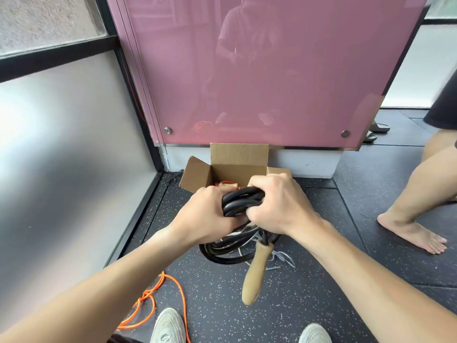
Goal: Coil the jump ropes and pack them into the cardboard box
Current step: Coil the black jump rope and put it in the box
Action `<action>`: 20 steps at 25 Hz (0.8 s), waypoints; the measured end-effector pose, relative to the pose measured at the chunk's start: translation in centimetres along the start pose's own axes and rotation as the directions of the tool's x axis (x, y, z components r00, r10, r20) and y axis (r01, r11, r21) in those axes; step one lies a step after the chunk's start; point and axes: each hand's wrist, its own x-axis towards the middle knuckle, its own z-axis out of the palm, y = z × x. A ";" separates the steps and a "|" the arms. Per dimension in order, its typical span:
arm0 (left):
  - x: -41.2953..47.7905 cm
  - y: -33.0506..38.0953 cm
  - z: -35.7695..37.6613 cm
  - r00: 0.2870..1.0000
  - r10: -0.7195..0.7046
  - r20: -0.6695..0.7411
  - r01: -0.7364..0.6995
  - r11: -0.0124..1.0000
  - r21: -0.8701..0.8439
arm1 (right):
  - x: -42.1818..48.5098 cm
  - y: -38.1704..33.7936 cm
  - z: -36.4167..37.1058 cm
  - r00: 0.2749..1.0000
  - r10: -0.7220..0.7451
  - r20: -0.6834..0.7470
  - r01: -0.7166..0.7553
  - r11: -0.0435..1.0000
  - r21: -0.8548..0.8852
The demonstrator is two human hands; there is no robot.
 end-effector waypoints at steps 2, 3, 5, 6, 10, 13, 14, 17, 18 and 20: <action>0.3 -0.4 -0.2 1.000 -0.014 0.013 0.016 0.991 -0.133 | 0.3 0.2 -0.3 1.000 0.006 -0.006 -0.006 0.998 0.070; 0.4 -0.3 -0.3 1.000 -0.021 0.008 0.022 0.978 -0.208 | 0.4 0.2 -0.7 0.999 0.026 0.022 -0.029 0.990 0.137; 0.6 -0.1 -1.0 1.000 -0.009 -0.009 0.005 0.916 -0.401 | 0.4 0.3 -1.9 0.988 0.044 0.149 -0.087 0.951 0.296; 0.7 -0.2 -1.5 1.000 0.011 -0.001 -0.010 0.885 -0.465 | 0.6 0.6 -2.6 0.973 0.021 0.231 -0.111 0.916 0.385; 0.7 -0.9 -3.1 0.995 0.081 0.065 -0.031 0.828 -0.560 | 0.6 1.1 -3.4 0.898 -0.119 0.424 -0.192 0.760 0.620; 0.9 -1.6 -2.8 0.994 0.031 0.102 0.033 0.819 -0.573 | 0.5 0.3 -2.4 0.925 -0.023 0.380 -0.208 0.806 0.554; 0.9 -1.6 -2.6 0.994 0.008 0.113 0.062 0.798 -0.600 | 0.4 -0.1 -2.1 0.936 0.011 0.352 -0.226 0.785 0.576; 1.0 -1.9 -2.8 0.983 -0.088 0.159 0.172 0.728 -0.663 | 0.1 -1.1 -1.9 0.911 0.144 0.387 -0.383 0.648 0.659; 1.0 -2.1 -3.0 0.979 -0.105 0.176 0.198 0.705 -0.681 | 0.0 -1.3 -1.9 0.877 0.202 0.437 -0.468 0.567 0.677; 0.8 -2.5 -3.6 0.971 -0.112 0.211 0.232 0.649 -0.724 | -0.1 -1.5 -2.0 0.767 0.257 0.587 -0.640 0.351 0.683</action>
